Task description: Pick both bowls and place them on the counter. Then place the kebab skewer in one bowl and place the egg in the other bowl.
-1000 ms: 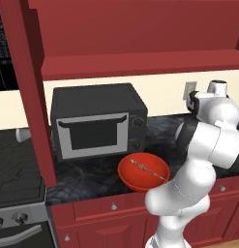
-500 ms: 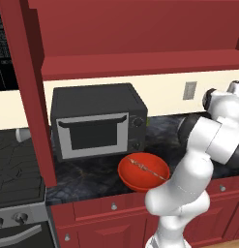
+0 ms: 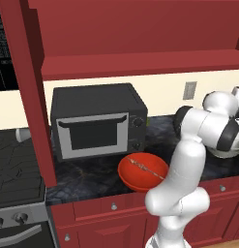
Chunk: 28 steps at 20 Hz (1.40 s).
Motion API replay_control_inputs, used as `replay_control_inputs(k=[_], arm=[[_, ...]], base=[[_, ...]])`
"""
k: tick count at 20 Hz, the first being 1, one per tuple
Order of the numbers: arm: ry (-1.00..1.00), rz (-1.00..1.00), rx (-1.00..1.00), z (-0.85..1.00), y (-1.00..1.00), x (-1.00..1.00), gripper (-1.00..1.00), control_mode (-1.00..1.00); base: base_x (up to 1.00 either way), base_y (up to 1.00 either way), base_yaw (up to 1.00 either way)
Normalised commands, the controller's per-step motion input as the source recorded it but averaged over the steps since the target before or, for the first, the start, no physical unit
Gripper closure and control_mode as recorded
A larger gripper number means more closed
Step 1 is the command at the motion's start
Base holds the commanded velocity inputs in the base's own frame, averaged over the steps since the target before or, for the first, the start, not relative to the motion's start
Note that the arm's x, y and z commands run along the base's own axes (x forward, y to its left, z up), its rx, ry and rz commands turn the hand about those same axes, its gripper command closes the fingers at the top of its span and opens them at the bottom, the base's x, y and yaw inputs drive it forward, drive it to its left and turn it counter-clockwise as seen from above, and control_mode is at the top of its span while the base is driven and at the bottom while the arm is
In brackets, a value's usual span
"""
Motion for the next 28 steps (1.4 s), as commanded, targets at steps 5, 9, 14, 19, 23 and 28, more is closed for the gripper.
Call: replay_control_inputs(k=[5, 9, 14, 19, 23, 28], arm=[[0.02, 0.00, 0.00, -0.26, -0.11, 0.01, 1.00, -1.00], [0.05, 0.00, 0.00, -0.23, 0.00, 0.00, 1.00, -1.00], [0.04, 0.00, 0.00, -0.21, 0.00, 0.00, 1.00, -1.00], [0.06, 0.00, 0.00, -0.31, 0.00, 0.00, 1.00, -1.00], [0.01, 0.00, 0.00, -0.11, 0.00, -0.01, -1.00, -1.00], [-0.02, -0.02, 0.00, 0.09, 0.00, -0.07, -1.00, -1.00]], base=[[0.00, 0.00, 0.00], [0.00, 0.00, 0.00], [0.00, 0.00, 0.00], [0.00, 0.00, 0.00], [0.00, 0.00, 0.00], [0.00, 0.00, 0.00]])
